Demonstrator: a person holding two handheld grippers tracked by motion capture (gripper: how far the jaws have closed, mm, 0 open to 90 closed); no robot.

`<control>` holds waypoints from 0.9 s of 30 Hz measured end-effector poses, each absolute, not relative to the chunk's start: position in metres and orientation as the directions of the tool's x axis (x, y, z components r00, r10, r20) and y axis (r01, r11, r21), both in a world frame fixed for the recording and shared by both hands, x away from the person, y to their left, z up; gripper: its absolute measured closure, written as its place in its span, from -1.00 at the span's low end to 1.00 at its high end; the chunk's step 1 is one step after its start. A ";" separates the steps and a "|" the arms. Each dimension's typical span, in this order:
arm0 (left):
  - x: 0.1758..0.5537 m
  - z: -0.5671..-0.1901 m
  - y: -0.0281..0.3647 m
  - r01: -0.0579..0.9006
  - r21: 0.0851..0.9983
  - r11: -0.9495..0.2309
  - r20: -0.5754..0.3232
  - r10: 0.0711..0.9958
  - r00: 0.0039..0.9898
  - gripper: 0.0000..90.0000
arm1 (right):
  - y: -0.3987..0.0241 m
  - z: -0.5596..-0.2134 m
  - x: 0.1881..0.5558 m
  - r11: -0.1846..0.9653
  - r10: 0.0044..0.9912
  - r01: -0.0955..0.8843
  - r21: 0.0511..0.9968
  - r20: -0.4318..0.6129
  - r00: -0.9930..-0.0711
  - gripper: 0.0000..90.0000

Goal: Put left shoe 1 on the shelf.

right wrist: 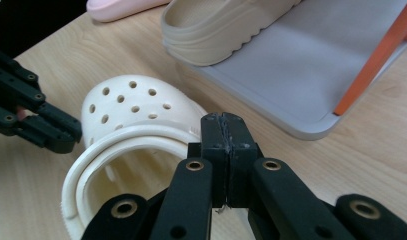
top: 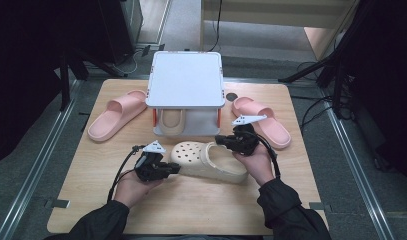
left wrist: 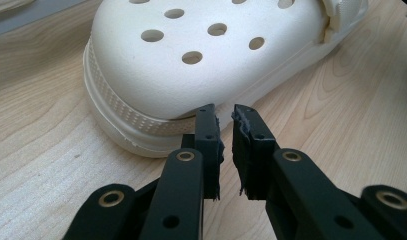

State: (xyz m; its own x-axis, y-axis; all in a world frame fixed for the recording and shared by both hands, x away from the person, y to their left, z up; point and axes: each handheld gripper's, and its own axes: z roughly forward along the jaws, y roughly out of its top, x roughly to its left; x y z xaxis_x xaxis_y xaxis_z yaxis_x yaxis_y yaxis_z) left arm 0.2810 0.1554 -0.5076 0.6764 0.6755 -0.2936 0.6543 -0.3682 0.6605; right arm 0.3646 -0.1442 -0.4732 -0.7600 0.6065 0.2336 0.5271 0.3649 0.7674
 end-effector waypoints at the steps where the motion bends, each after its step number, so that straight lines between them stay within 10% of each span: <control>1: 0.281 -0.508 0.155 0.653 0.661 -0.371 -0.293 0.673 0.679 0.79 | -0.144 -0.473 0.365 0.360 0.614 0.524 0.771 0.227 -0.756 1.00; 27: 0.301 -0.510 0.150 0.670 0.645 -0.368 -0.307 0.678 0.668 0.77 | -0.149 -0.480 0.344 0.330 0.631 0.566 0.756 0.268 -0.728 1.00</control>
State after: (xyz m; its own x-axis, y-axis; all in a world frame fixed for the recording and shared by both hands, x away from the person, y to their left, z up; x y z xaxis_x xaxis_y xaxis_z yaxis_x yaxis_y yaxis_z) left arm 0.3009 0.1495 -0.5100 0.6679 0.6778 -0.3074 0.6700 -0.3678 0.6448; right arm 0.3439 -0.1491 -0.4800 -0.7276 0.6313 0.2685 0.5655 0.3304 0.7557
